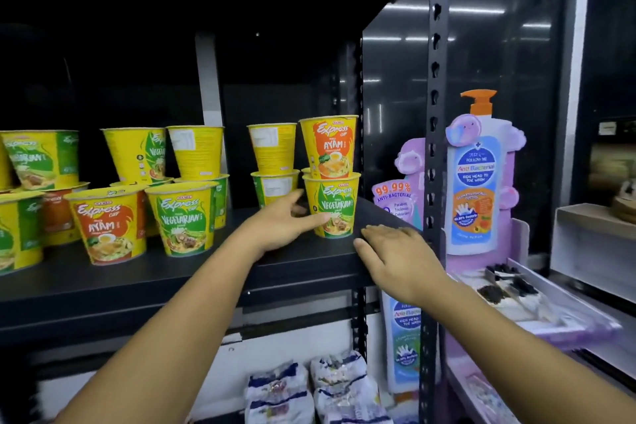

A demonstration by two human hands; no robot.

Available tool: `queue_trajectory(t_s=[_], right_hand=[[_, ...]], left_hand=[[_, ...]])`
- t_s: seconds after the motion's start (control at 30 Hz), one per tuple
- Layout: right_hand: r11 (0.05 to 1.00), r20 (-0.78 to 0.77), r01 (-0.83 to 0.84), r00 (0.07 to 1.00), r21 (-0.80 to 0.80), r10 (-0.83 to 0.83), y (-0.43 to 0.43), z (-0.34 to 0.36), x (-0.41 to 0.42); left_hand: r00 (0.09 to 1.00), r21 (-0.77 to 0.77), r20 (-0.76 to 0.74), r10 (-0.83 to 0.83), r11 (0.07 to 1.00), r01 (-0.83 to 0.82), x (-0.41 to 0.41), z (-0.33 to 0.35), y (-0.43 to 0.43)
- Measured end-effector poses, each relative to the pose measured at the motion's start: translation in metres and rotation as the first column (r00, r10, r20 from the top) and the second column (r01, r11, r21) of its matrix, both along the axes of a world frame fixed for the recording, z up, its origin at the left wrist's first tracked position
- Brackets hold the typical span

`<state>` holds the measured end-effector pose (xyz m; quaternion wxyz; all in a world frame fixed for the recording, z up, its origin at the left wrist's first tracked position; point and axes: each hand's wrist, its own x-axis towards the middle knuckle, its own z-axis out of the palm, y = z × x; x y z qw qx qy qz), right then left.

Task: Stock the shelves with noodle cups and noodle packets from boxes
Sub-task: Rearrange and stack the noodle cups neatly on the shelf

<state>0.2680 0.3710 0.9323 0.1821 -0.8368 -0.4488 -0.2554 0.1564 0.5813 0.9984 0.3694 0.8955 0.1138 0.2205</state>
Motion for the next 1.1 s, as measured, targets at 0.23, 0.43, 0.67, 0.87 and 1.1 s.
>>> queue_trajectory(t_s=[0.23,0.43,0.67,0.87,1.1], right_hand=[[0.993,0.044,-0.029,0.999,0.118,0.024,-0.004,-0.012,-0.003],[0.971,0.047,-0.081,0.996,0.224,0.072,-0.008,-0.022,-0.004],[0.938,0.031,-0.133,0.991,0.321,0.13,-0.011,-0.025,-0.003],[0.936,0.025,-0.133,0.991,0.326,0.132,-0.01,-0.026,-0.002],[0.933,0.026,-0.124,0.992,0.337,0.123,-0.009,-0.026,-0.002]], left_hand=[[0.994,-0.127,0.113,0.005,0.992,0.01,0.034,-0.001,-0.01],[0.995,-0.11,0.085,-0.043,0.992,0.052,0.053,0.004,-0.02],[0.997,-0.091,0.051,-0.062,0.994,0.066,0.074,0.011,-0.039],[0.997,-0.084,0.05,-0.06,0.994,0.064,0.089,0.013,-0.05],[0.997,-0.067,0.06,-0.042,0.997,0.046,0.098,0.013,-0.056]])
